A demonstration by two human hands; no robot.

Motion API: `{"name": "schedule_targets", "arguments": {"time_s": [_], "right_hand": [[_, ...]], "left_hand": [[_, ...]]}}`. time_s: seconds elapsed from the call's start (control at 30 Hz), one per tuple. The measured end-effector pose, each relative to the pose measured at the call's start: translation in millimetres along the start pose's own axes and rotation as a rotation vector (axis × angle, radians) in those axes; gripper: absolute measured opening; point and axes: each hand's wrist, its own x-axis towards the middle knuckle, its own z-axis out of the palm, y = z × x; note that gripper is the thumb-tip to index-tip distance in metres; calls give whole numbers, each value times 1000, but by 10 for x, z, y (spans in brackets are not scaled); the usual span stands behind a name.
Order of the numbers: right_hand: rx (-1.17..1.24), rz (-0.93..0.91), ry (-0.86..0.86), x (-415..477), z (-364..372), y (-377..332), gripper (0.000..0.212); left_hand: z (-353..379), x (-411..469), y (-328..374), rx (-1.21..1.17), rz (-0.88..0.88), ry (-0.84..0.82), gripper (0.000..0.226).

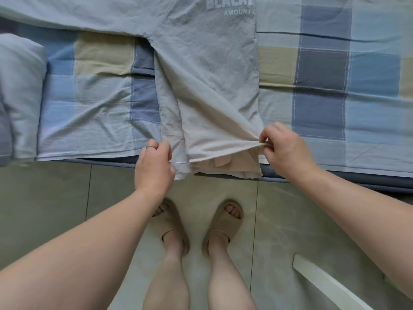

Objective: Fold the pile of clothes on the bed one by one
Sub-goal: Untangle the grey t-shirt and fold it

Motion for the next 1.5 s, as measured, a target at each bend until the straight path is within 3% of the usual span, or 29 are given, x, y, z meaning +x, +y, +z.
{"name": "schedule_targets", "arguments": {"time_s": [0.1, 0.2, 0.3, 0.37, 0.47, 0.5, 0.63, 0.77, 0.83, 0.93, 1.03, 1.13, 1.23, 1.3, 1.4, 1.5], "right_hand": [[18, -32, -91, -34, 112, -67, 18], [38, -26, -142, -62, 190, -122, 18], [53, -15, -157, -100, 226, -133, 16], [62, -38, -152, -126, 245, -138, 16], [45, -129, -140, -162, 267, -179, 13], [33, -149, -138, -173, 279, -192, 14], [-11, -186, -131, -183, 338, -229, 15], [-98, -245, -237, -165, 459, -294, 12], [-133, -232, -402, -142, 510, -364, 7], [-53, -104, -565, -45, 517, -441, 19], [-51, -112, -335, 67, 573, -460, 37], [-205, 3, -258, 207, 684, -492, 63], [-319, 135, -485, 282, 838, -475, 78], [-342, 146, -718, 222, 939, -482, 85], [-269, 172, -929, 149, 887, -562, 80], [-182, 192, -885, 300, 596, -689, 45]], "left_hand": [[54, -90, -138, -7, 49, -159, 27], [162, -60, 0, -2, 77, -199, 50], [320, 120, 289, -377, -253, -266, 65], [415, 262, 402, -457, -472, -263, 71], [417, 350, 403, -374, -587, -305, 47], [397, 350, 379, -375, -567, -327, 30], [259, 277, 216, -494, -513, -275, 10], [196, 157, -121, -475, -665, -168, 18], [221, 117, -277, -401, -635, -213, 14], [219, 104, -355, -354, -554, -249, 9], [180, 86, -273, -147, -476, -97, 31], [144, 147, -132, 41, -94, 43, 58], [237, 279, -65, 192, 235, -146, 66], [320, 278, -106, 292, 296, -316, 67], [354, 133, -190, 357, 233, -435, 70], [193, 116, -151, 388, 192, -425, 45]]}}
